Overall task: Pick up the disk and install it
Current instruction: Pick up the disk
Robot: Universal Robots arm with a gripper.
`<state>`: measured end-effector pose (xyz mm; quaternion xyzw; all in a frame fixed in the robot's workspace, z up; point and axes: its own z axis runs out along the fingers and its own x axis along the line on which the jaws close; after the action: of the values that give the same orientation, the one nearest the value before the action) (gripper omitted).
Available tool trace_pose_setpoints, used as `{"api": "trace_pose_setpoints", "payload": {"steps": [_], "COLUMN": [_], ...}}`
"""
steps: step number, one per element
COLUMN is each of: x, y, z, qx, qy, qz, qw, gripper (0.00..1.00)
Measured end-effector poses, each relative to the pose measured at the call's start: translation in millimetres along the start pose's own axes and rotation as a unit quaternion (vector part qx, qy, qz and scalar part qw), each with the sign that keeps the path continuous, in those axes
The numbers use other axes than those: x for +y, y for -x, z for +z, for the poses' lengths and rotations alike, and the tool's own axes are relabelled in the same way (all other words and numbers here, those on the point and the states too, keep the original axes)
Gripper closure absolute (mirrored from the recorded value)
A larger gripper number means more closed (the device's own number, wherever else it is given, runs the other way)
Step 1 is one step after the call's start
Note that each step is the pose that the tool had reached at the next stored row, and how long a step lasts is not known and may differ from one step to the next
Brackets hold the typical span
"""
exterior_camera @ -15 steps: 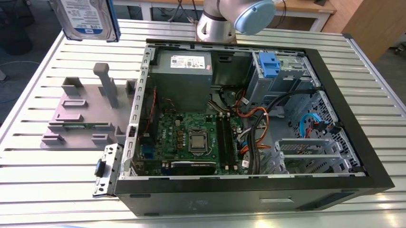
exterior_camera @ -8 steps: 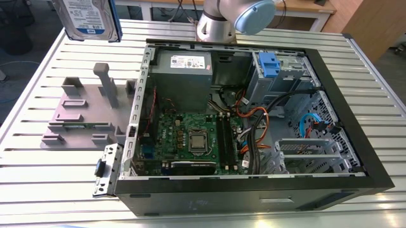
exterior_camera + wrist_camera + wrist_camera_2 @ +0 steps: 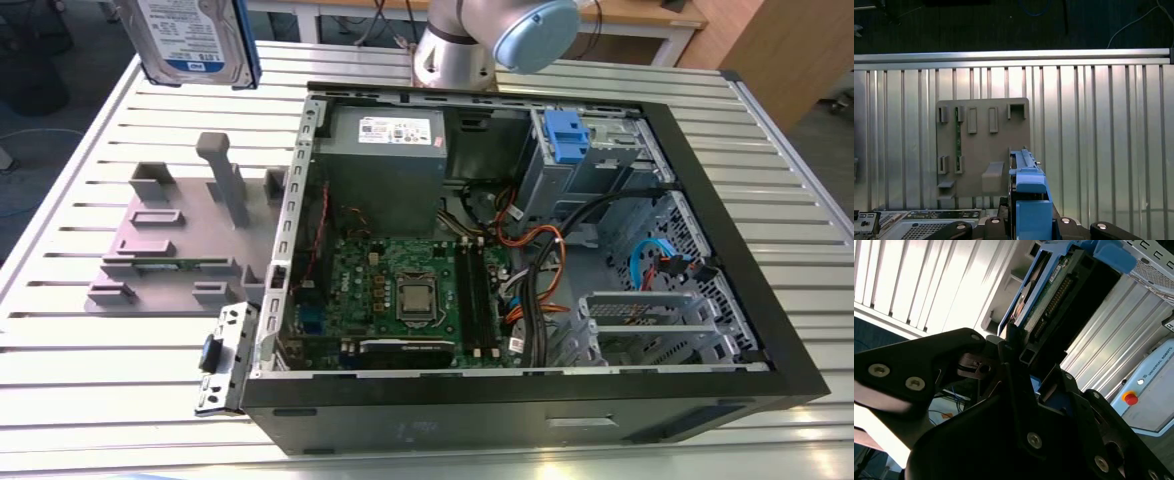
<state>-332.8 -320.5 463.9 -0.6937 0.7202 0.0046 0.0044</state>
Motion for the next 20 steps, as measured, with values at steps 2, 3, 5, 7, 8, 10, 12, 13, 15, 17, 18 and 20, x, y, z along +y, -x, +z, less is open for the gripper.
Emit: {"api": "trace_pose_setpoints", "payload": {"steps": [2, 3, 5, 7, 8, 10, 12, 13, 15, 17, 18, 20], "x": [-1.0, -1.5, -2.4, -3.3, -3.8, -4.7, -5.5, -5.9, -6.8, -7.7, -8.1, -8.9], "y": [0.0, 0.0, 0.1, 0.1, 0.1, 0.2, 0.2, 0.2, 0.2, 0.3, 0.3, 0.3], "z": [0.0, 0.0, 0.0, 0.1, 0.0, 0.0, 0.0, 0.0, 0.0, 0.0, 0.0, 0.0], "qx": [0.0001, 0.0002, 0.0003, 0.0004, 0.0005, 0.0007, 0.0008, 0.0008, 0.001, 0.0011, 0.0011, 0.0013], "qy": [0.0, 0.0, 0.0, -0.0001, -0.0001, 0.0, -0.0001, -0.0001, -0.0001, 0.0, -0.0001, -0.0001], "qz": [0.0, 0.0, 0.0, 0.0, 0.0, 0.0, 0.0, 0.0, 0.0, 0.0, 0.0, 0.0], "qw": [1.0, 1.0, 1.0, 1.0, 1.0, 1.0, 1.0, 1.0, 1.0, 1.0, 1.0, 1.0], "gripper": [0.64, 0.64, 0.64, 0.64, 0.64, 0.64, 0.64, 0.64, 0.64, 0.64, 0.64, 0.64]}}
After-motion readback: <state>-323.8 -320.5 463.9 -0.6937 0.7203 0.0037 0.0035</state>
